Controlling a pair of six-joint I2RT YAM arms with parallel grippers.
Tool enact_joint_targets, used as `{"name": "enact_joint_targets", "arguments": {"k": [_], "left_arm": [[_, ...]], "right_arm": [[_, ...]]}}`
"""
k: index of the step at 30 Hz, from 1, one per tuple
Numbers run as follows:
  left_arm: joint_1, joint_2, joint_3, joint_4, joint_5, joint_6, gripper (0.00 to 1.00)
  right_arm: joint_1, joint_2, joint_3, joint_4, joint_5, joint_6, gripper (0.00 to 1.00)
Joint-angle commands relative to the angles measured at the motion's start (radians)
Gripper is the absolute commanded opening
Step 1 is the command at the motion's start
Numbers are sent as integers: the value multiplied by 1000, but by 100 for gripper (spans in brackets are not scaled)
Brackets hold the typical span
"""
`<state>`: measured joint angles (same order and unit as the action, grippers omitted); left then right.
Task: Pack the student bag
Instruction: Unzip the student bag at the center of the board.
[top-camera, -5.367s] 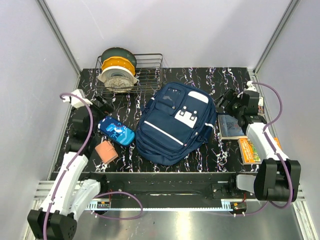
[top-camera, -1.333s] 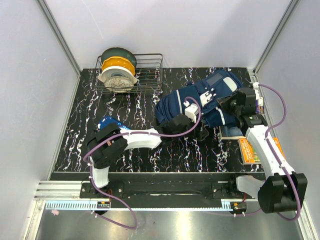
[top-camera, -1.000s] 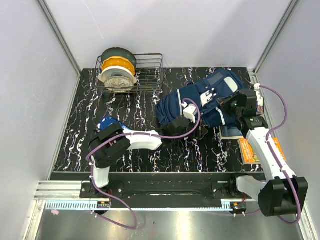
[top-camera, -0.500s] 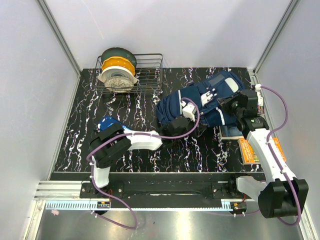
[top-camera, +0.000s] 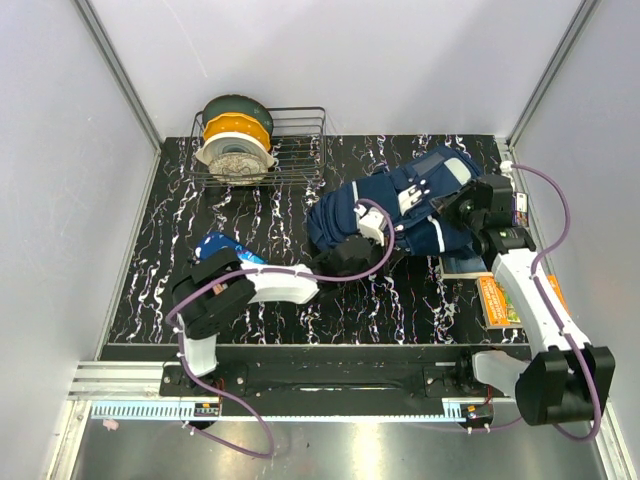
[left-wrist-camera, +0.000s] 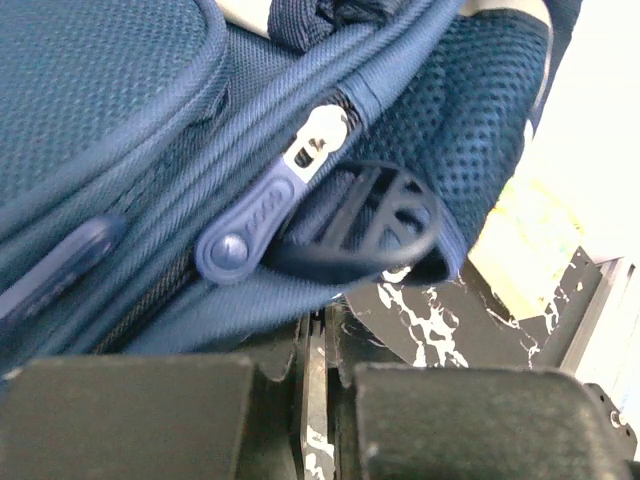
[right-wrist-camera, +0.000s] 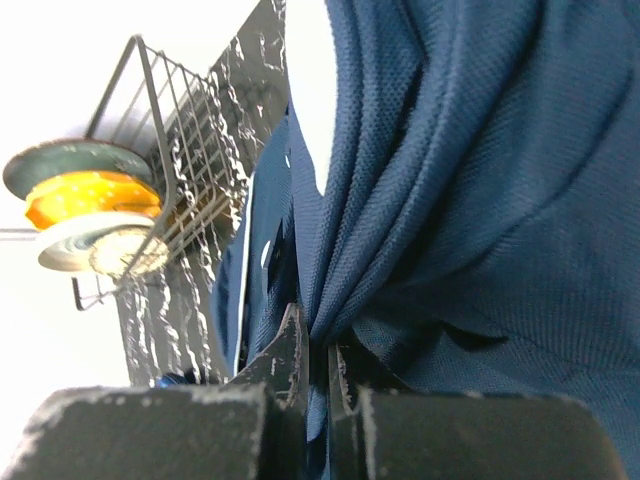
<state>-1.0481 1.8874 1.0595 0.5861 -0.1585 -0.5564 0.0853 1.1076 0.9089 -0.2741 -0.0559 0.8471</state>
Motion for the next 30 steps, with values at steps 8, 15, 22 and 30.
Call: {"name": "enact_joint_targets", "arguments": {"k": [8, 15, 22, 30], "left_arm": [[11, -296, -159, -250, -20, 190, 0], [8, -399, -259, -385, 102, 199, 0], [-18, -472, -296, -463, 180, 224, 0], [-26, -340, -92, -479, 160, 185, 0]], "right_arm": [[-68, 184, 269, -8, -140, -382, 0], [-114, 335, 410, -74, -185, -522, 0], [-125, 480, 556, -135, -206, -508, 0], [-125, 410, 444, -137, -407, -355, 87]]}}
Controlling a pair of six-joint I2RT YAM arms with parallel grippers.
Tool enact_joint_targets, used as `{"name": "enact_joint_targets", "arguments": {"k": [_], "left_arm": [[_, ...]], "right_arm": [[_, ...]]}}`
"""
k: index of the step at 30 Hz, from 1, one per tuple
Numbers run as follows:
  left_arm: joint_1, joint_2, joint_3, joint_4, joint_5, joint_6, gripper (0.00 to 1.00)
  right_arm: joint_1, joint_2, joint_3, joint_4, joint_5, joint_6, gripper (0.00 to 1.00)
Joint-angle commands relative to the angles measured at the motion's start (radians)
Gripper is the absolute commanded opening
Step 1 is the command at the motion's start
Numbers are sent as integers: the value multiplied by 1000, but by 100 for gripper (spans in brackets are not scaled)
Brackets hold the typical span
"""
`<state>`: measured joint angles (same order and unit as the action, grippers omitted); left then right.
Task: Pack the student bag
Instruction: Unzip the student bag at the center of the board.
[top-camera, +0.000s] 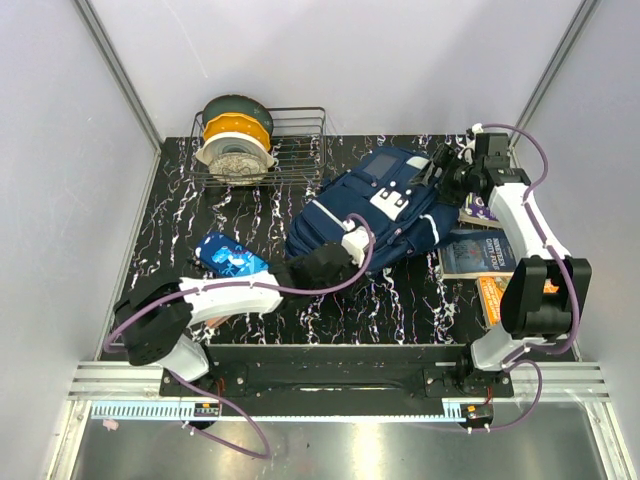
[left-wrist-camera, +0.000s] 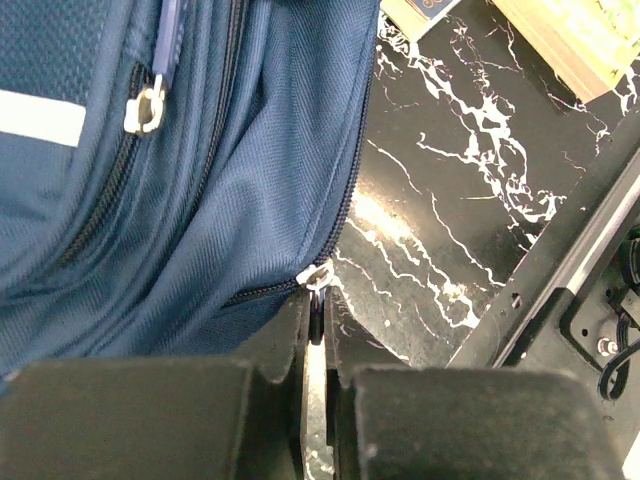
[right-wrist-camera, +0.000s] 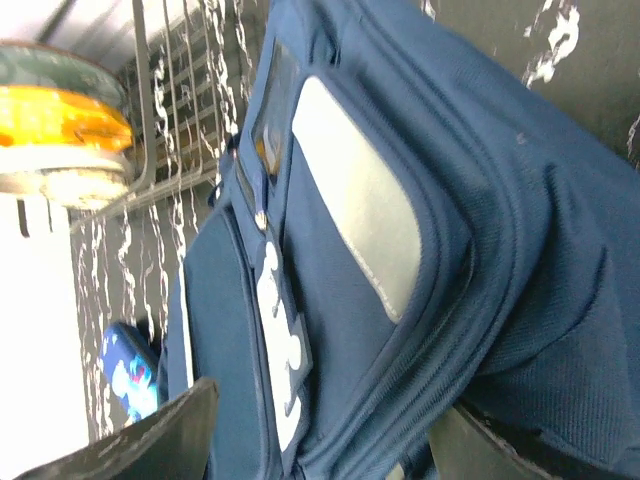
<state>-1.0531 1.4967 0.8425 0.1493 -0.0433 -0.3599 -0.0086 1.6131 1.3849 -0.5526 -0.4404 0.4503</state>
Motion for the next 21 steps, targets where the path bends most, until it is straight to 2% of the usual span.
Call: {"name": "enact_joint_targets", "arguments": {"k": [1, 5, 9, 11, 12, 15, 18, 21], "left_arm": [[-19, 80, 147, -48, 16, -16, 0], [-18, 137, 251, -74, -21, -37, 0], [-18, 174, 297, -77, -21, -45, 0], [-18, 191, 313, -80, -18, -47, 0], [-18, 192, 313, -77, -20, -48, 0], [-18, 201, 328, -64, -6, -44, 0], [-18, 200, 334, -38, 20, -34, 0], [-18, 201, 337, -24, 37, -21, 0]], "right_arm": [[-31, -125, -90, 137, -12, 47, 88], [-31, -307, -269, 111, 57, 99, 91], [-31, -508, -465, 114, 12, 194, 90], [-31, -571, -512, 82, 72, 224, 89], [-31, -628, -559, 86, 56, 241, 81], [-28, -689, -682, 178, -88, 379, 76], [-24, -749, -772, 213, -48, 450, 72], [-21, -748, -805, 281, -69, 495, 71]]}}
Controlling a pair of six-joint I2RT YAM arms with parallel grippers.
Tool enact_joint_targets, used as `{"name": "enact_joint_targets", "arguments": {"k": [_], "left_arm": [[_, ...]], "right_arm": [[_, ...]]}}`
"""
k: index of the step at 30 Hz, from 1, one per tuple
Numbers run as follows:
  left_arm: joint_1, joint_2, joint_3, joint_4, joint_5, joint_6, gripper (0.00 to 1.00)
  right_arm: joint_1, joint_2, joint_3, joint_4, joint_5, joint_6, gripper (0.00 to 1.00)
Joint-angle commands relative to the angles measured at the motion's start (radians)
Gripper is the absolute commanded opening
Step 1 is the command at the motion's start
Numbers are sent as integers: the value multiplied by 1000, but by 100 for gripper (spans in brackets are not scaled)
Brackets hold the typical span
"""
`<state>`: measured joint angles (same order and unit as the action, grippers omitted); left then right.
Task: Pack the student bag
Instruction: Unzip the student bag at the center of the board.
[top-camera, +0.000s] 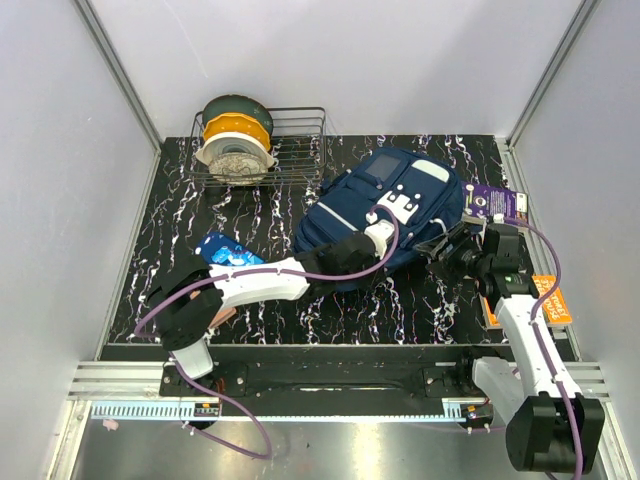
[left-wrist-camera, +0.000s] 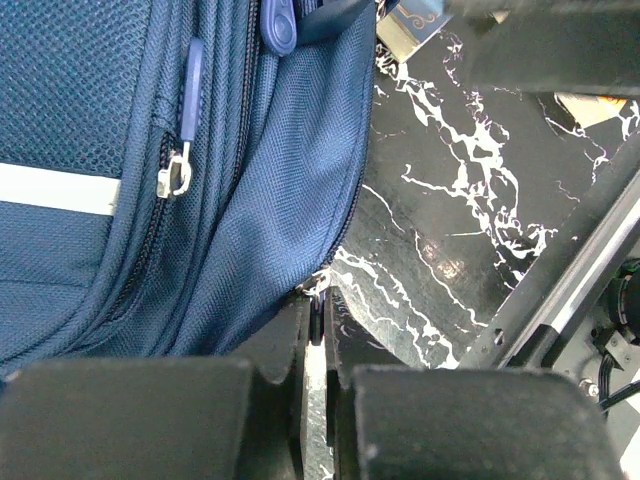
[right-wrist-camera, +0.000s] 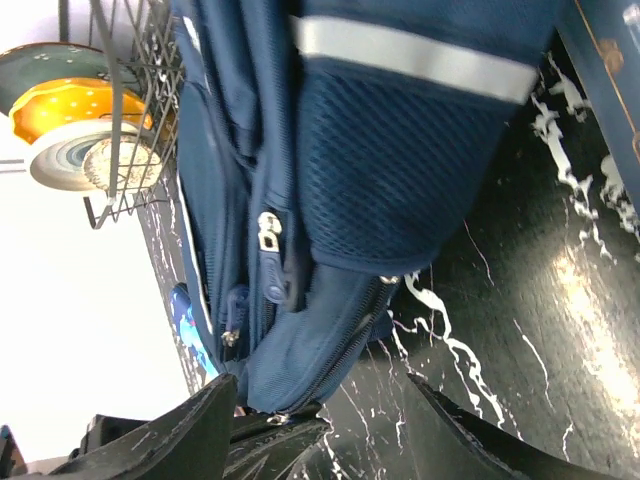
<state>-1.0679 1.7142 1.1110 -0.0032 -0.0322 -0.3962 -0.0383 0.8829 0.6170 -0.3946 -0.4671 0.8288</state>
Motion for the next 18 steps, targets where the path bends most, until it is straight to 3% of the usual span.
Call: {"name": "enact_joint_targets", "arguments": {"k": [1, 12, 17, 18], "left_arm": [[-3, -15, 70, 134, 26, 17, 0], [-6, -21, 55, 154, 78, 37, 0], [-9, -22, 56, 164, 95, 49, 0], [-9, -24, 56, 164, 98, 53, 0]], "right_arm": [[11, -7, -39, 134, -50, 115, 71], [69, 159, -17, 261, -70, 112, 61], [101, 211, -25, 336, -67, 125, 48], [100, 218, -25, 344, -68, 125, 41]]}}
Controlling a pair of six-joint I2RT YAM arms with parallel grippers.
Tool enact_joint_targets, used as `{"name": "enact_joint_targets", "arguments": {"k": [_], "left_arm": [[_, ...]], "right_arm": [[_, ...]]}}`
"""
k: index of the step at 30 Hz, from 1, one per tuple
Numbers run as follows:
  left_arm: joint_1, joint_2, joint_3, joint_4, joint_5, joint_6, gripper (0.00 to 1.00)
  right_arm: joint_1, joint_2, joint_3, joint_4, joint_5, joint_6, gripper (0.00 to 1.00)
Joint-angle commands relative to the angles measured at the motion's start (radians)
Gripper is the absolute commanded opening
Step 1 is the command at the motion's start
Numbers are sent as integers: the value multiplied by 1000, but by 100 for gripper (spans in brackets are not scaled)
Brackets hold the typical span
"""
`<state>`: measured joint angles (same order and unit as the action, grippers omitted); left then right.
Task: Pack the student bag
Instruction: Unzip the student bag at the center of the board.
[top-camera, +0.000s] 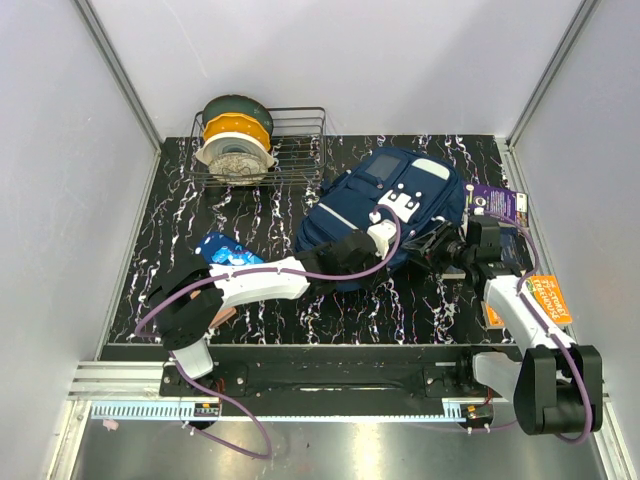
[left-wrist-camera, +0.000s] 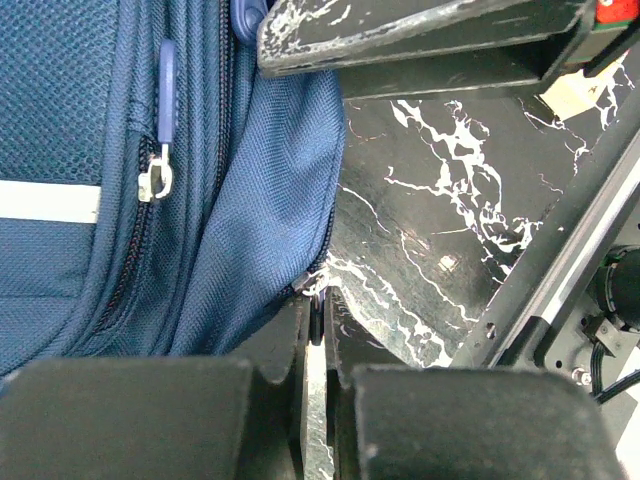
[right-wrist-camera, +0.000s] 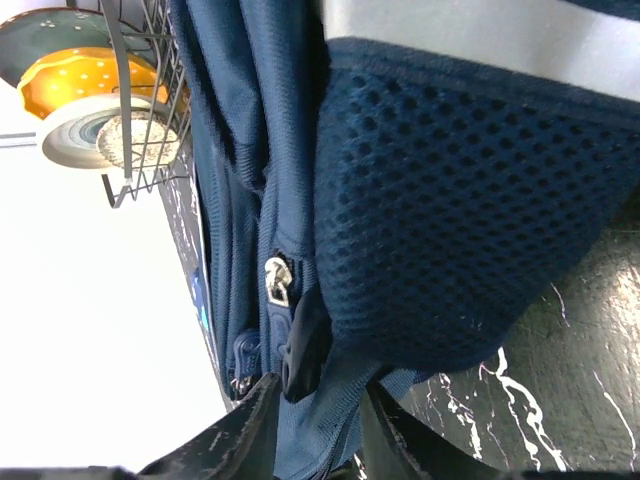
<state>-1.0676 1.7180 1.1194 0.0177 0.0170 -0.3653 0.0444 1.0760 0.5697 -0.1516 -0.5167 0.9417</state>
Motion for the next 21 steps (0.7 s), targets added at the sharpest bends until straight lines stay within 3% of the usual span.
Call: {"name": "enact_joint_targets", "arguments": {"k": [1, 3, 7, 12, 21], "left_arm": [[-9, -29, 46, 143, 54, 29, 0], [-11, -32, 42, 149, 63, 35, 0], [-12, -46, 26, 151, 52, 57, 0], [-12, -80, -32, 85, -49, 77, 0], [8, -222, -216, 8, -161, 65, 0]], "right_arm": [[18, 32, 24, 115, -17, 12, 39], [18, 53, 28, 129, -16, 5, 36], [18, 70, 67, 87, 13, -50, 0], [9, 67, 211, -64, 156, -214, 0], [-133, 166, 415, -151, 165, -362, 0]]}}
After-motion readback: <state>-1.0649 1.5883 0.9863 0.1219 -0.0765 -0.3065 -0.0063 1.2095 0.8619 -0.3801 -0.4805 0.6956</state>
